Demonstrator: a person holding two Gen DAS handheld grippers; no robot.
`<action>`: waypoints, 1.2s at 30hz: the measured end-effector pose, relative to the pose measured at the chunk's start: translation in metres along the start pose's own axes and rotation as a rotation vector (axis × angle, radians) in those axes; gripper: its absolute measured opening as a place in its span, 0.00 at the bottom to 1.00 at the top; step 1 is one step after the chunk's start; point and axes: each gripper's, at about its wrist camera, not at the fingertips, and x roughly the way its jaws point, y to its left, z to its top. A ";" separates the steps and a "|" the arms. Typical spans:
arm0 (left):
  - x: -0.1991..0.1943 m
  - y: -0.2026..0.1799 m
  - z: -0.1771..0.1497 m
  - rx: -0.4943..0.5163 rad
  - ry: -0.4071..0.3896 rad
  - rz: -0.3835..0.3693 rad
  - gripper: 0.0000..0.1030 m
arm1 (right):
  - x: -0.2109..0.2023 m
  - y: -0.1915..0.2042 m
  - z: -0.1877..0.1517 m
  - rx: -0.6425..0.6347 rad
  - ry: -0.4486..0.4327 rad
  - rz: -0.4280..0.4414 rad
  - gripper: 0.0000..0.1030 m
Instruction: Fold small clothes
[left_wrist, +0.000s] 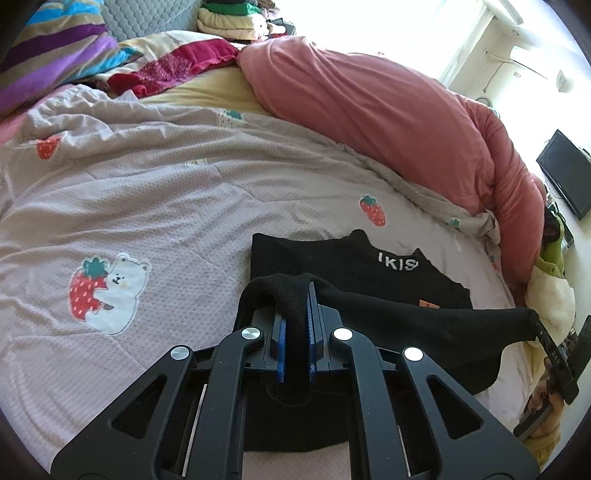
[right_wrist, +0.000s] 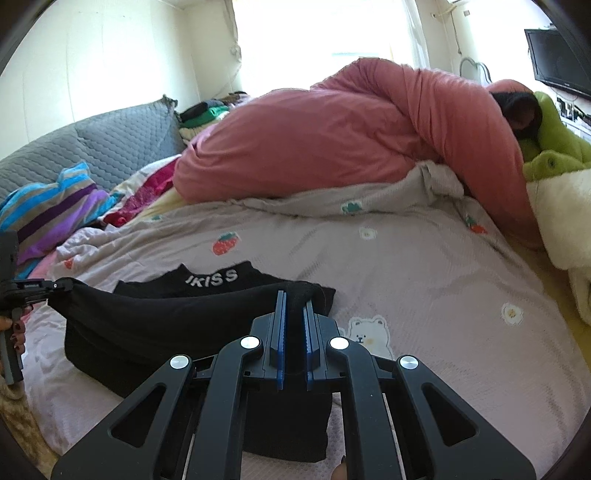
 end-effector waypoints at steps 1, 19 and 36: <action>0.003 0.000 0.000 0.001 0.004 -0.001 0.05 | 0.004 0.000 -0.001 0.004 0.007 -0.003 0.07; -0.013 -0.021 -0.025 0.206 -0.081 0.143 0.49 | 0.011 0.021 -0.016 -0.030 0.010 -0.007 0.39; 0.038 -0.032 -0.069 0.375 0.054 0.272 0.31 | 0.056 0.064 -0.062 -0.196 0.191 -0.019 0.28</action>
